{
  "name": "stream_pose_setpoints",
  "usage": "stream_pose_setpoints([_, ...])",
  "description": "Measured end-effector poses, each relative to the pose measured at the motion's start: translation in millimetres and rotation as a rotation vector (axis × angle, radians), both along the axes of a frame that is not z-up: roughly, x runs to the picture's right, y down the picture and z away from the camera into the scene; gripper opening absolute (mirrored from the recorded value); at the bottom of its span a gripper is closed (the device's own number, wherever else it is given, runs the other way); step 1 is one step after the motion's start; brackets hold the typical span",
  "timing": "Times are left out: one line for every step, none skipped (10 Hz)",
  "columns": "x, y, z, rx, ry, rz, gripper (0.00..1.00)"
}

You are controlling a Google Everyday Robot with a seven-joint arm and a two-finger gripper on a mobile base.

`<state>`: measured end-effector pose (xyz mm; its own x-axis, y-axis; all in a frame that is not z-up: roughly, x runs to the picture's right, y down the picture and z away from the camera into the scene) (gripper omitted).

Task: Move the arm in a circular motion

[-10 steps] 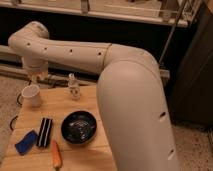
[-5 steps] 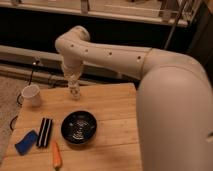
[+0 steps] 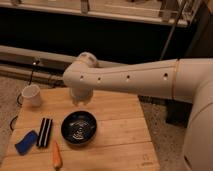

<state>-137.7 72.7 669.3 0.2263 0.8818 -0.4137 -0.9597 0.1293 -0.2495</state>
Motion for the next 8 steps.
stream_pose_setpoints([-27.5, 12.1, -16.1, 0.009, -0.039, -0.062, 0.38])
stream_pose_setpoints([-57.8, 20.0, -31.3, 0.018, -0.085, -0.126, 0.38])
stream_pose_setpoints([-92.1, 25.9, -47.2, 0.027, -0.136, -0.205, 0.38])
stream_pose_setpoints([-119.9, 28.1, -57.9, 0.033, -0.177, -0.268, 0.38])
stream_pose_setpoints([-159.8, 26.5, -69.2, 0.037, -0.234, -0.36, 0.38])
stream_pose_setpoints([-186.3, 16.9, -69.9, 0.038, -0.27, -0.419, 0.38])
stream_pose_setpoints([-199.8, 1.0, -62.2, 0.04, -0.285, -0.45, 0.38])
stream_pose_setpoints([-204.7, -31.6, -41.4, 0.045, -0.282, -0.466, 0.38])
